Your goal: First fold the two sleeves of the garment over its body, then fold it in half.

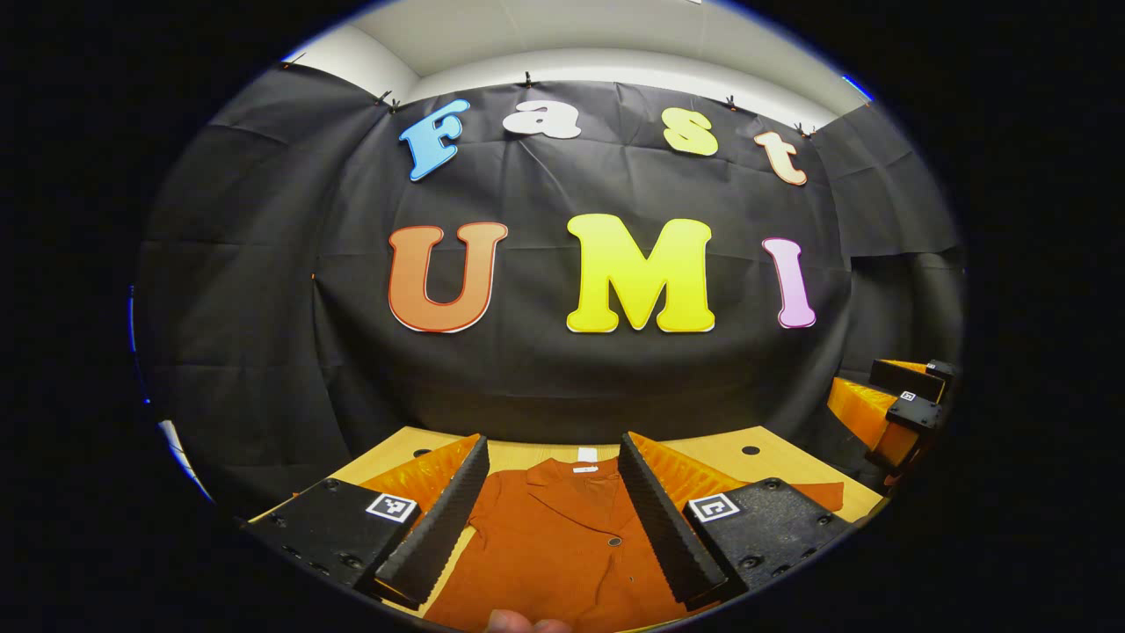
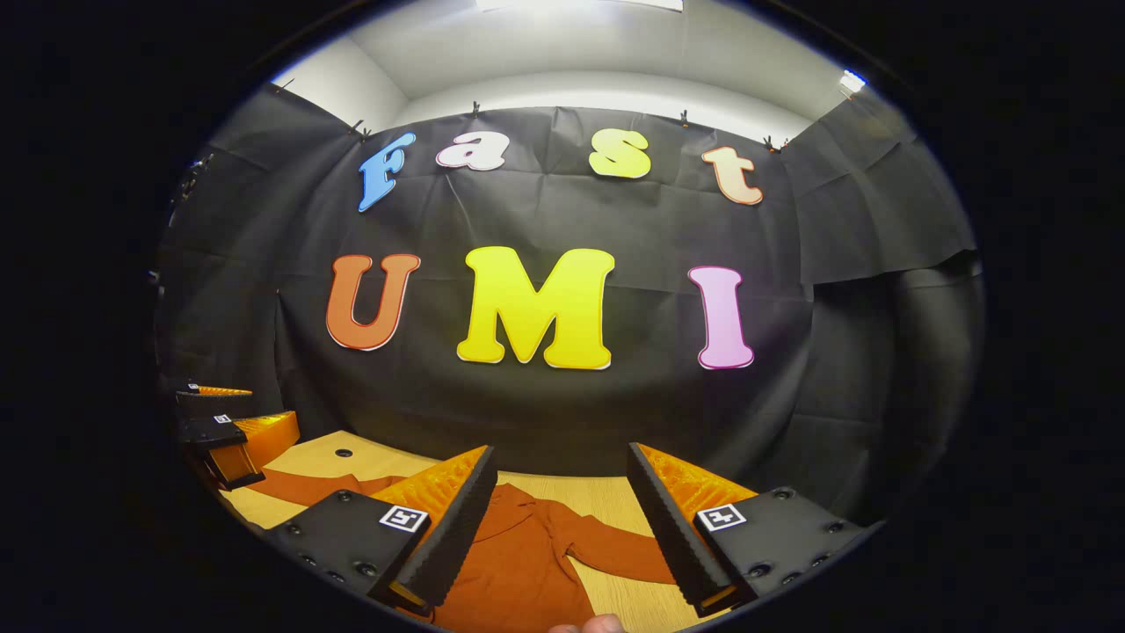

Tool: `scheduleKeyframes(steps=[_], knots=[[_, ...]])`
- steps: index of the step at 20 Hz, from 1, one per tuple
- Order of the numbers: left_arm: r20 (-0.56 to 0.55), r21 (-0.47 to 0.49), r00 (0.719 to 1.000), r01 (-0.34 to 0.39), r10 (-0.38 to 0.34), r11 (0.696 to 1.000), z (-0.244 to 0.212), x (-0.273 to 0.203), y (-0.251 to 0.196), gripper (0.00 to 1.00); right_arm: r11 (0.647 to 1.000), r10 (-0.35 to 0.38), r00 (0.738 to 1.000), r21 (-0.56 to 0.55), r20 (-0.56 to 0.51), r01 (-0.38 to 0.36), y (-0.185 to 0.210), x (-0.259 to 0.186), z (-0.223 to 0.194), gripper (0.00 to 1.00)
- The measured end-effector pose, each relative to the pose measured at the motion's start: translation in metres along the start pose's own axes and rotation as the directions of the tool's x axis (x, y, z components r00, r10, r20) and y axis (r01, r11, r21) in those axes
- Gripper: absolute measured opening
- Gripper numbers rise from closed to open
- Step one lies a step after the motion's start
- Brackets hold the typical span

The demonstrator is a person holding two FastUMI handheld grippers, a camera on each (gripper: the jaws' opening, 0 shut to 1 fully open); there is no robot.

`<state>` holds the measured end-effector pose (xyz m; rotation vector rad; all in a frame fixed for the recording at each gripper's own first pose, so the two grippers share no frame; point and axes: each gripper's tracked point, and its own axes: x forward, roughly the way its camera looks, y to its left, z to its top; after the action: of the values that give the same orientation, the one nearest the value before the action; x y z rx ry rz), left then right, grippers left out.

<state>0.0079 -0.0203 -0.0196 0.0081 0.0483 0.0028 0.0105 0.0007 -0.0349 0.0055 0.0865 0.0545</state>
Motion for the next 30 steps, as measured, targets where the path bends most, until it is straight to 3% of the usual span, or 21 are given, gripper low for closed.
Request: scheduleKeyframes(steps=[5, 10, 13, 14, 18, 20, 23, 28, 30], knots=[[-0.037, -0.021, 0.999, 0.033, -0.034, 0.999, -0.014, 0.001, -0.021, 0.96, 1.000, -0.004, 0.999, 0.010, -0.049, 0.005, -0.032, 0.011, -0.019, 0.95], [-0.072, 0.004, 0.996, 0.059, -0.059, 0.998, -0.019, 0.003, -0.045, 0.96, 0.996, -0.086, 0.988, 0.022, -0.125, 0.089, -0.106, 0.028, -0.052, 0.95], [-0.104, -0.018, 0.991, 0.083, -0.084, 0.996, -0.022, 0.005, -0.066, 1.00, 0.990, -0.137, 0.972, 0.000, -0.192, 0.139, -0.160, 0.037, -0.085, 0.95], [-0.105, -0.002, 0.991, 0.084, -0.083, 0.996, -0.019, 0.008, -0.071, 0.96, 0.989, -0.147, 0.964, -0.003, -0.224, 0.150, -0.177, 0.039, -0.098, 0.95], [-0.129, 0.023, 0.989, 0.079, -0.075, 0.997, -0.021, 0.019, -0.087, 0.96, 0.981, -0.187, 0.931, -0.010, -0.314, 0.194, -0.240, 0.055, -0.150, 0.95], [-0.143, 0.020, 0.987, 0.078, -0.075, 0.997, -0.022, 0.020, -0.095, 0.96, 0.976, -0.204, 0.905, -0.008, -0.374, 0.217, -0.267, 0.063, -0.186, 0.95], [-0.153, 0.047, 0.986, 0.078, -0.070, 0.996, -0.022, 0.019, -0.110, 0.96, 0.968, -0.215, 0.835, 0.001, -0.506, 0.250, -0.302, 0.067, -0.249, 0.96], [-0.187, 0.062, 0.980, 0.078, -0.066, 0.995, -0.030, 0.011, -0.126, 0.96, 0.967, -0.179, 0.732, 0.019, -0.658, 0.254, -0.314, 0.078, -0.321, 0.95], [-0.200, 0.070, 0.978, 0.071, -0.056, 0.995, -0.034, 0.008, -0.128, 0.96, 0.967, -0.166, 0.704, 0.027, -0.691, 0.254, -0.314, 0.080, -0.337, 0.96]])
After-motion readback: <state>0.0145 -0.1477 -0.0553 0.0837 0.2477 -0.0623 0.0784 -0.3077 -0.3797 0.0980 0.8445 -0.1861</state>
